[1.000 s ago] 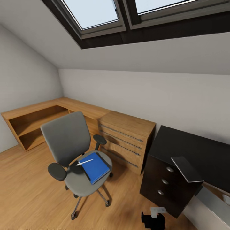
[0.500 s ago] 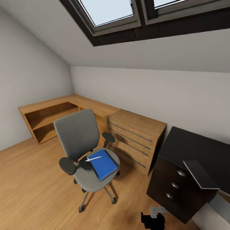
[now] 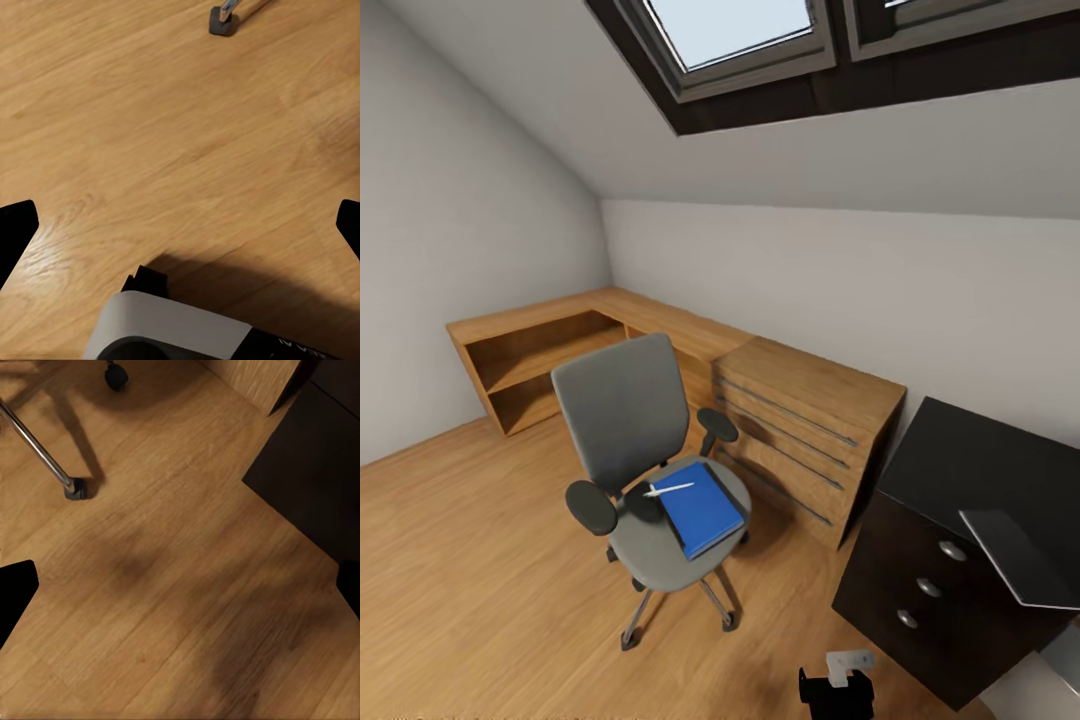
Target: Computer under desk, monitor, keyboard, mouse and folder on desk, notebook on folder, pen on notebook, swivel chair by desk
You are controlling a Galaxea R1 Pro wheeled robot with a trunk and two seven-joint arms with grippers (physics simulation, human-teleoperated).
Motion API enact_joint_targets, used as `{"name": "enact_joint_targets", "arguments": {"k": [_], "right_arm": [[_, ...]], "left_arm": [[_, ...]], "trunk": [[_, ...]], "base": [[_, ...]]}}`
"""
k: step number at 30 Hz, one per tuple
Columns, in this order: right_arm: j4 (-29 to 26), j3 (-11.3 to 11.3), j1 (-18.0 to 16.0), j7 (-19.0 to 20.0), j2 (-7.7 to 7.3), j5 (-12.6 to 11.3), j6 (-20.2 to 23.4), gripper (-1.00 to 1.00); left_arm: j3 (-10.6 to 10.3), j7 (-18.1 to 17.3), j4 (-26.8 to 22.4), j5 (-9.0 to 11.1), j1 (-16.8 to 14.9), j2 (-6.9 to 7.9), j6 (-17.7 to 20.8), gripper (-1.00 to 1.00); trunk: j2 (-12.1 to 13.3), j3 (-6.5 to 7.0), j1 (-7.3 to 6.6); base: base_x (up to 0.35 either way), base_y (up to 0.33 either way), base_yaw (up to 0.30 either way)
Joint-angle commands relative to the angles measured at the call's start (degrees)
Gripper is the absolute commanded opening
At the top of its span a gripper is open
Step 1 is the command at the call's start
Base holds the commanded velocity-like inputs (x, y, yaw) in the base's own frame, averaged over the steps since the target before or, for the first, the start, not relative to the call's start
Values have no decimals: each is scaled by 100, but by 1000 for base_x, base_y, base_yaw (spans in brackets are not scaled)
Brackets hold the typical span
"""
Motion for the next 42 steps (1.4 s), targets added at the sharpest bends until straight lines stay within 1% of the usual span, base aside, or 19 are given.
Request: {"name": "enact_joint_targets", "arguments": {"k": [1, 18, 23, 26, 28, 30, 32, 33, 37, 40, 42], "right_arm": [[11, 49, -5, -16, 4, -38, -22, 100], [-1, 47, -4, -24, 10, -52, -116, 100], [-63, 54, -5, -52, 28, -58, -63, 100], [-188, 49, -9, -59, 46, -62, 94, 100], [-360, 45, -13, -62, 52, -65, 339, 100], [-606, 39, -21, -64, 52, -67, 709, 100], [-918, 36, -27, -69, 51, -68, 1165, 100], [-1268, 28, -36, -69, 46, -69, 1633, 100], [-1924, 13, -73, -72, 39, -70, 2442, 100], [-2224, 5, -196, -74, 45, -77, 2929, 100], [-2337, -6, -363, -78, 55, -104, 3224, 100]], "left_arm": [[13, -13, 5, 19, -4, 0, -17, 100], [14, -13, 11, 19, -4, -11, -17, 100], [17, -13, 11, 19, -4, -5, -17, 100], [17, -13, 11, 19, -4, -8, -17, 100], [15, -13, 11, 19, -4, -9, -17, 100], [15, -13, 11, 19, -4, -9, -17, 100], [15, -13, 11, 19, -4, -10, -17, 100], [17, -13, 11, 19, -4, -10, -17, 100], [13, -13, 11, 19, -4, -10, -17, 100], [12, -13, 11, 19, -4, -10, -17, 100], [11, -13, 11, 19, -4, -10, -17, 100]], "trunk": [[-4, -11, 0], [-4, -28, 0], [-4, -28, 0], [-4, -28, 0], [-4, -28, 0], [-4, -28, 0], [-4, -28, 0], [-4, -28, 0], [-4, -28, 0], [-4, -28, 0], [-4, -28, 0]], "base": [[0, 0, 37], [0, 0, 8], [0, 0, 0], [0, 0, 0], [0, 0, 0], [0, 0, 0], [0, 0, 0], [0, 0, 0], [0, 0, 0], [0, 0, 0], [0, 0, 0]]}}
